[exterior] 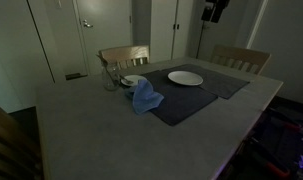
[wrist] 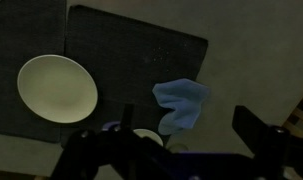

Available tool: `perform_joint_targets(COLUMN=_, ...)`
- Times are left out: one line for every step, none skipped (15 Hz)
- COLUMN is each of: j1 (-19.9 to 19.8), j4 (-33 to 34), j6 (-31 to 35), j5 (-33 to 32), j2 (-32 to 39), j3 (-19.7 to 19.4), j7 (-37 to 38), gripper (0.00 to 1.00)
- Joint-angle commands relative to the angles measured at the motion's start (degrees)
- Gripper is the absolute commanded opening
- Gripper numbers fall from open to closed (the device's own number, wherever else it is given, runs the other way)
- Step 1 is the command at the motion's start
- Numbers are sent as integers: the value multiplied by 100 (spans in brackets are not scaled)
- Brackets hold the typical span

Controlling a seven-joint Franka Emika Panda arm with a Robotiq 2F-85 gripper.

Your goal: Use the towel to wipe the plate

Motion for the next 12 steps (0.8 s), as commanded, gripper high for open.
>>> perform_joint_targets(j1=137, j4=36, j6=542, j5=236, j2=497, j3=-46, j7=-295, gripper=100)
perform_joint_targets(j1=165, j4=50, j6=656, j5=276, j2=609, j3=-49, j7=-332, gripper=100)
perform_joint_targets(j1=197, j4=74, j6=769, j5=330, j2=734, j3=-57, j7=-380, gripper=100)
perform_joint_targets(j1=224, j4=98, j6=862, j5=372, j2=839, j3=-51, j7=-418, gripper=100)
perform_joint_targets(j1=254, j4=142, j6=946, j5=418, j2=958, j3=-49, j7=-476, gripper=100)
perform_joint_targets(j1=281, j4=173, j6=1062, j5=456, j2=1080, j3=-45, j7=-540, gripper=100)
perform_joint_targets(j1=310, j4=232, j6=1156, j5=502, j2=1211, j3=-43, j7=-606, gripper=100)
perform_joint_targets(j1=337, j4=293, j6=1273, j5=535, j2=1360, j3=-39, j7=-676, gripper=100)
perform_joint_targets(j1=363, j4=358, j6=1358, j5=577, j2=1502, j3=-43, j7=-758, gripper=100)
perform_joint_targets(j1=390, j4=449, j6=1453, j5=625, j2=1667, j3=-41, j7=-843, gripper=100)
perform_joint_targets(j1=417, j4=555, j6=1533, j5=691, j2=1854, j3=-42, j7=-935, gripper=100)
perform_joint_targets(j1=432, j4=657, j6=1592, j5=754, j2=2023, j3=-32, j7=-1015, gripper=100)
